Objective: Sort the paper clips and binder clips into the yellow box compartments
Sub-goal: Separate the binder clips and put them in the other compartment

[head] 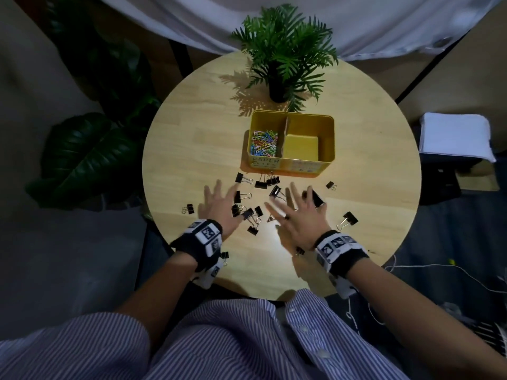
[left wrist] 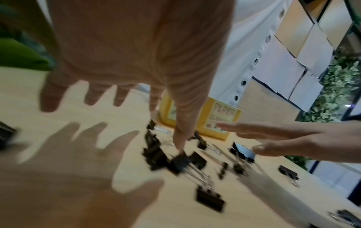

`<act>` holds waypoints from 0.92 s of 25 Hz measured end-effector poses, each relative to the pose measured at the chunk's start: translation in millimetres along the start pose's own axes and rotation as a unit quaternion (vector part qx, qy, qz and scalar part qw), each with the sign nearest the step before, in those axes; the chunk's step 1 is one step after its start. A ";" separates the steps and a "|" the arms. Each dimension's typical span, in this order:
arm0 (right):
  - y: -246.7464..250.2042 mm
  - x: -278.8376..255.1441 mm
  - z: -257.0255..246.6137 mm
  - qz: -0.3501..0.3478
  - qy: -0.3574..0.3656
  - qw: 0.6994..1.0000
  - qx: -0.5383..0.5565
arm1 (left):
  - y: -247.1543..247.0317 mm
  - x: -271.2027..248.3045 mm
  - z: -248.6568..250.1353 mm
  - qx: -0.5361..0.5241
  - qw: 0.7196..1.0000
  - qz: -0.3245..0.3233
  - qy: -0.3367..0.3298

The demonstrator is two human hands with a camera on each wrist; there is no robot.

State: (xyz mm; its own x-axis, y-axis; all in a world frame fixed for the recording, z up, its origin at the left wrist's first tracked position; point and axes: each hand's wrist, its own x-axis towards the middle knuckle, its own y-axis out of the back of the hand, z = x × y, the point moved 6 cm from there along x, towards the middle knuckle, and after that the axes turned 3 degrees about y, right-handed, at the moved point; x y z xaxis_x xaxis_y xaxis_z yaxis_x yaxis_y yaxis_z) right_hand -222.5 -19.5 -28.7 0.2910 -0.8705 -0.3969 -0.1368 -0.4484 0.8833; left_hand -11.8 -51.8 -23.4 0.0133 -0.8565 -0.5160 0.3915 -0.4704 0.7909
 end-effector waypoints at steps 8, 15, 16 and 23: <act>19.0 -64.0 129.4 -0.097 -0.329 0.926 0.159 | 17.3 -9.8 -80.1 0.154 0.954 -0.242 0.092; -4.1 -42.0 98.2 -0.042 -0.330 0.922 0.197 | -32.5 -10.0 -39.4 0.136 0.982 -0.109 0.068; -2.2 -32.9 90.2 -0.008 -0.315 0.929 0.196 | -35.3 -10.8 -27.2 0.084 0.991 -0.089 0.050; 20.1 3.4 65.7 0.156 -0.180 0.951 0.198 | 13.8 -2.5 -45.3 -0.030 0.976 0.184 0.109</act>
State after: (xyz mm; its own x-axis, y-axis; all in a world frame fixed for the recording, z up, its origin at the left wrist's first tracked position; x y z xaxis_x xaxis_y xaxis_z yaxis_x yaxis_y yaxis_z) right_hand -286.4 -44.7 -28.7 -0.1558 -0.9545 -0.2543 -0.5296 -0.1366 0.8372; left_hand 35.2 -46.6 -26.1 0.3564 -0.8964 -0.2634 0.3764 -0.1202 0.9186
